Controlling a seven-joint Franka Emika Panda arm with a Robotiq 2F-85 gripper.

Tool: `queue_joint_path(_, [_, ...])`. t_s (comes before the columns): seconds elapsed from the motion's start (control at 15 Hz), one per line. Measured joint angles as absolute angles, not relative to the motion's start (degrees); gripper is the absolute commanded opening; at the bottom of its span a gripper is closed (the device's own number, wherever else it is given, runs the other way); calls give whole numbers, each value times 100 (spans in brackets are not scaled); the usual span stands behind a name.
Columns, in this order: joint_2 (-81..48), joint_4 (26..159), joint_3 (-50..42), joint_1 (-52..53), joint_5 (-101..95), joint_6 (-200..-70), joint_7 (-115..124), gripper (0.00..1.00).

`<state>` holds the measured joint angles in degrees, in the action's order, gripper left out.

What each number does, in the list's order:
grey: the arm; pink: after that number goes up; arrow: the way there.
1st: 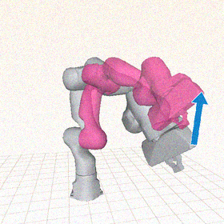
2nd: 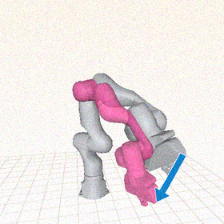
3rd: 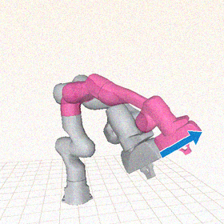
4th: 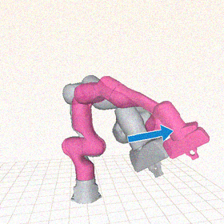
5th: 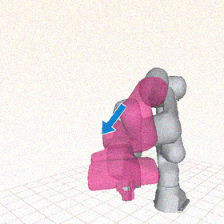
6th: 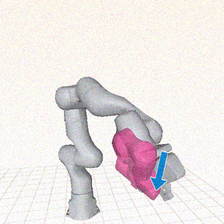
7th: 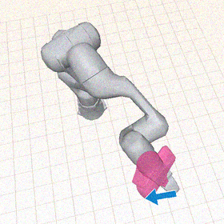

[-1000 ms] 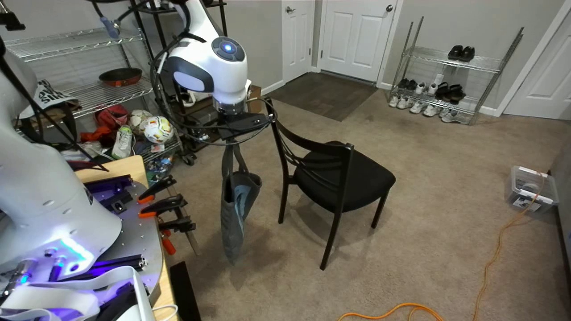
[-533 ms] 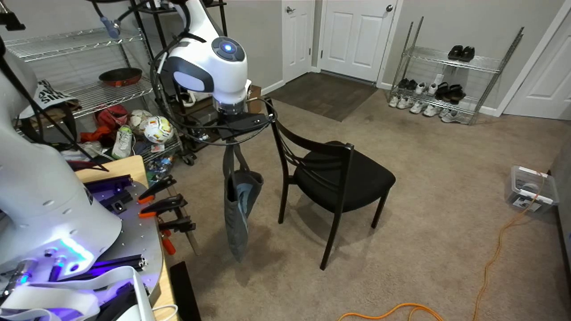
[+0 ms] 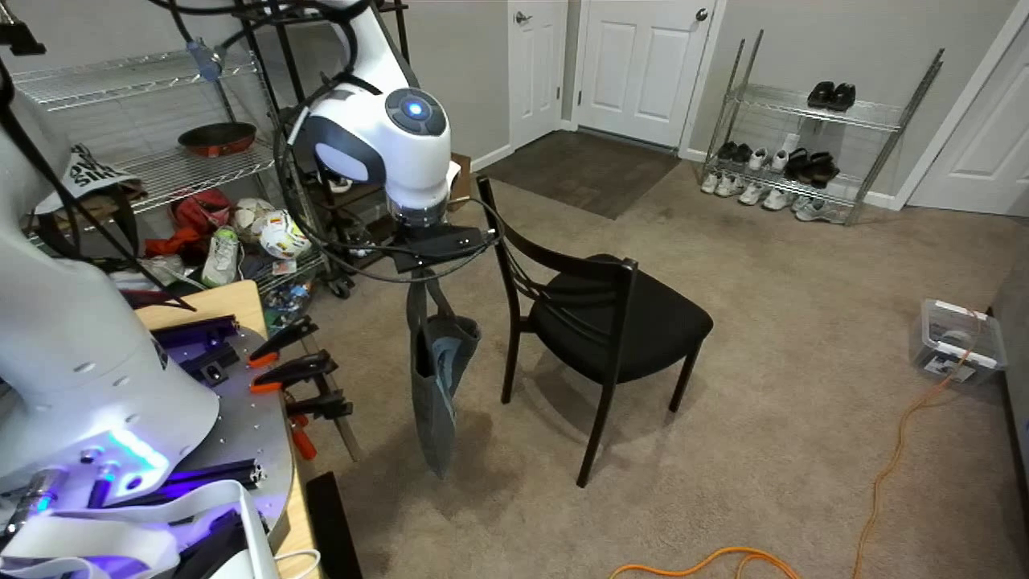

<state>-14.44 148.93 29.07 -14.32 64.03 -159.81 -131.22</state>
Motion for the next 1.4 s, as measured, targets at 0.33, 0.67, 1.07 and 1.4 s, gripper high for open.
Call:
queue_joint_path(0.33, [-1527,15359,2548,-1940,7028,-16273,-13867,2])
queue_joint_path(0.67, [-1529,15706,2159,-2431,7447,-16652,-14824,2])
queue_joint_path(1.07, [-1362,15419,1653,-3724,6235,-15792,-14940,2])
queue_joint_path(1.4, [-1357,14921,1510,-4439,6019,-14934,-14940,2])
